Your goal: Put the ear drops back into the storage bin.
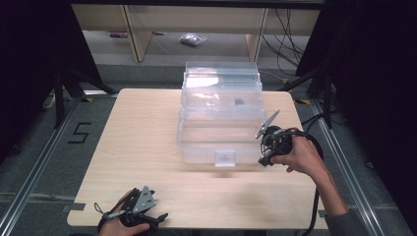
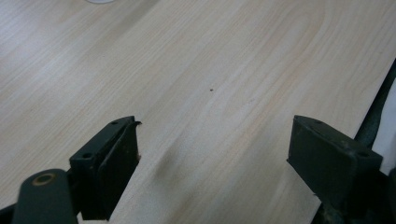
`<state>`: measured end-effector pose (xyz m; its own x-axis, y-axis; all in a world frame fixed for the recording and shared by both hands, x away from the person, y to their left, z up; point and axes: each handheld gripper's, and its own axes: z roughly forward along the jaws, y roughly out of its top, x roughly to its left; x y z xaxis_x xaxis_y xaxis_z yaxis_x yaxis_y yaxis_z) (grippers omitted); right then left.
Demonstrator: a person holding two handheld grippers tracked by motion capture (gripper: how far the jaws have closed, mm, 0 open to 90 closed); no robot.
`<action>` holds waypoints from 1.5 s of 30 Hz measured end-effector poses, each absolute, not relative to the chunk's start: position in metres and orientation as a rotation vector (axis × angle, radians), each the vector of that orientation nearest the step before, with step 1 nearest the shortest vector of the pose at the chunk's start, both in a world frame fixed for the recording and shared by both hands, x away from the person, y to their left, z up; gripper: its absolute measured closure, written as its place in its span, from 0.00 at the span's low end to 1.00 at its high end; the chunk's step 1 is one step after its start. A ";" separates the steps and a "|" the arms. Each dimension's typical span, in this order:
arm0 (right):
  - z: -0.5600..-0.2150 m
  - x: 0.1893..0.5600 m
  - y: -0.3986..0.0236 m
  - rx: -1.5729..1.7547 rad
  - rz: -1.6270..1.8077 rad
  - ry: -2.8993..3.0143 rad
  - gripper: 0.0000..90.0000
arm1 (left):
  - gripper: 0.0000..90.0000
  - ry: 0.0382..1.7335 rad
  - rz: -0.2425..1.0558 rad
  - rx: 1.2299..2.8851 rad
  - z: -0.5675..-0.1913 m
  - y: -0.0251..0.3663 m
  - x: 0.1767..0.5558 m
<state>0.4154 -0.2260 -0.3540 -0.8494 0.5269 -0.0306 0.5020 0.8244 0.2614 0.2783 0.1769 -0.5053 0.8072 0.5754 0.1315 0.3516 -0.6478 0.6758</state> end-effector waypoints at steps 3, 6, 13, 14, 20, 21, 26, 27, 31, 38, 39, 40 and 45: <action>-0.350 0.419 -0.225 0.791 0.375 2.910 0.67 | 0.17 0.693 0.448 2.329 -0.505 0.177 0.278; -0.342 0.423 -0.223 0.814 0.370 2.897 0.67 | 0.17 0.683 0.451 2.337 -0.505 0.177 0.278; -0.328 0.432 -0.222 0.818 0.366 2.881 0.67 | 0.17 0.681 0.449 2.336 -0.505 0.176 0.278; -0.328 0.432 -0.222 0.818 0.366 2.881 0.67 | 0.17 0.681 0.449 2.336 -0.505 0.176 0.278; -0.321 0.448 -0.215 0.835 0.347 2.866 0.67 | 0.17 0.681 0.446 2.328 -0.505 0.177 0.278; -0.321 0.451 -0.213 0.839 0.346 2.870 0.67 | 0.17 0.681 0.446 2.328 -0.505 0.177 0.278; -0.323 0.467 -0.209 0.886 0.322 2.862 0.67 | 0.17 0.686 0.446 2.323 -0.505 0.177 0.278; -0.323 0.467 -0.209 0.886 0.322 2.862 0.67 | 0.17 0.695 0.443 2.320 -0.505 0.176 0.278; -0.334 0.485 -0.208 0.904 0.291 2.870 0.67 | 0.17 0.710 0.432 2.321 -0.506 0.176 0.278; -0.356 0.506 -0.206 0.970 0.195 2.872 0.67 | 0.17 0.704 0.438 2.320 -0.505 0.177 0.277; -0.358 0.508 -0.206 0.976 0.192 2.872 0.67 | 0.17 0.705 0.433 2.316 -0.506 0.177 0.278; -0.358 0.508 -0.206 0.976 0.192 2.872 0.67 | 0.17 0.705 0.433 2.316 -0.506 0.177 0.278; -0.373 0.519 -0.205 1.001 0.150 2.886 0.67 | 0.17 0.703 0.419 2.326 -0.506 0.177 0.278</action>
<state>0.5187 -0.2054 -0.3730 -0.7825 0.6209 -0.0465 0.6127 0.7812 0.1194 0.2781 0.1768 -0.5058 0.8037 0.5853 0.1072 0.3724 -0.6352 0.6766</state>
